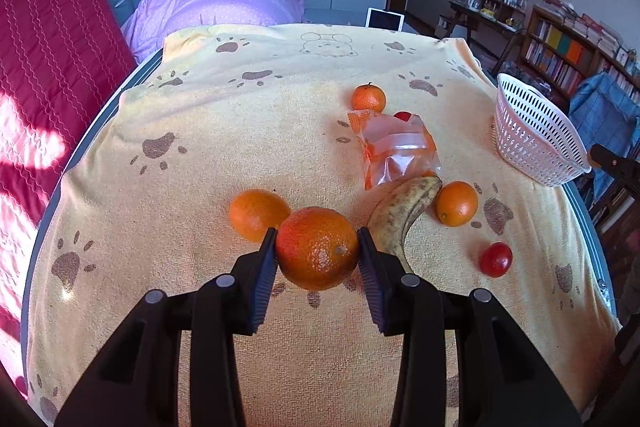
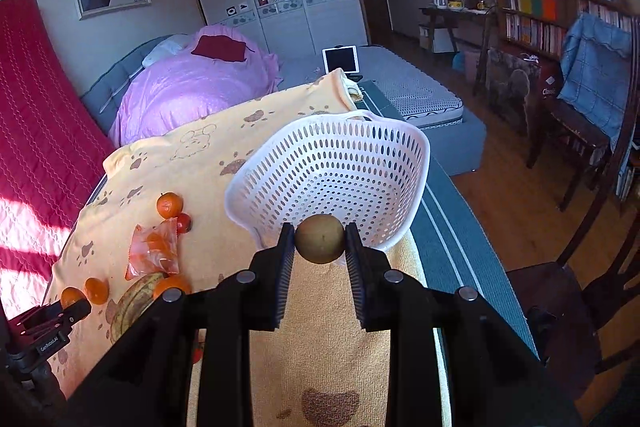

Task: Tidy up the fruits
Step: 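Carry the pale fruit into the white basket with the right tool while the left tool carries the orange, then lower the large orange into the white basket and open the left tool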

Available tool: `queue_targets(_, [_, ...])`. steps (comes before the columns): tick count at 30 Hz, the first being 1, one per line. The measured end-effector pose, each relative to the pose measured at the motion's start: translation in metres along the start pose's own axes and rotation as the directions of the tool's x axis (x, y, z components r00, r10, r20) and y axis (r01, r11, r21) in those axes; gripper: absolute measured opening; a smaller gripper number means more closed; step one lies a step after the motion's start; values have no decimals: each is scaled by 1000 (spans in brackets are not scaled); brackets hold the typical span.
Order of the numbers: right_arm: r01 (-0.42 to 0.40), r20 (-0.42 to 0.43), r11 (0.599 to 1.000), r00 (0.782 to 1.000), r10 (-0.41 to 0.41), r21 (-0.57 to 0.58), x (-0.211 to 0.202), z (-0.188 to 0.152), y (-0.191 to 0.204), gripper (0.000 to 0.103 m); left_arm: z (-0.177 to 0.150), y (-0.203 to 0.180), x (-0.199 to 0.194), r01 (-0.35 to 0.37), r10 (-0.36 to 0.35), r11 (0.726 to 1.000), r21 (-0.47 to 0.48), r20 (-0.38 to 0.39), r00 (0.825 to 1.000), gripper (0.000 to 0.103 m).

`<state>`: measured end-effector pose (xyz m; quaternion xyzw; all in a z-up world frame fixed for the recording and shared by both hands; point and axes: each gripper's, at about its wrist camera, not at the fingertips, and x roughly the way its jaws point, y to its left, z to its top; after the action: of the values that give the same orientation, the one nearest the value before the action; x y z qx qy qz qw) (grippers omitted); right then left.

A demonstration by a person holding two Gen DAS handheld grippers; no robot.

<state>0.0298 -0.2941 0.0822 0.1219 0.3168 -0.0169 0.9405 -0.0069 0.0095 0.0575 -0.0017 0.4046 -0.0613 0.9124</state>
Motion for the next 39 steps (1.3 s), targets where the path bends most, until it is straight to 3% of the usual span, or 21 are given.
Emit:
queue_targets(6, [21, -14, 1000, 1000, -20, 12, 27, 9, -10, 27, 4, -11, -4, 5, -5, 1000, 13, 11, 1000, 40])
queue_targets(10, [25, 10, 999, 1000, -26, 43, 30, 6, -12, 53, 11, -23, -6, 16, -16, 1000, 27, 20, 1000, 40])
queue_targets(15, [61, 93, 996, 993, -67, 68, 16, 0, -19, 54, 25, -50, -7, 47, -50, 997, 68, 36, 998, 40])
queue_targets(22, [99, 169, 982, 977, -127, 161, 4, -5, -38, 54, 53, -108, -6, 141, -152, 979, 149, 67, 986, 40])
queue_targets(32, [144, 203, 954, 958, -201, 262, -2, -14, -59, 60, 93, -190, 30, 286, -297, 932, 223, 20, 955, 40])
queue_targets(39, [153, 204, 953, 956, -209, 260, 1, -15, -59, 60, 104, -222, 58, 307, -314, 921, 240, -11, 949, 41])
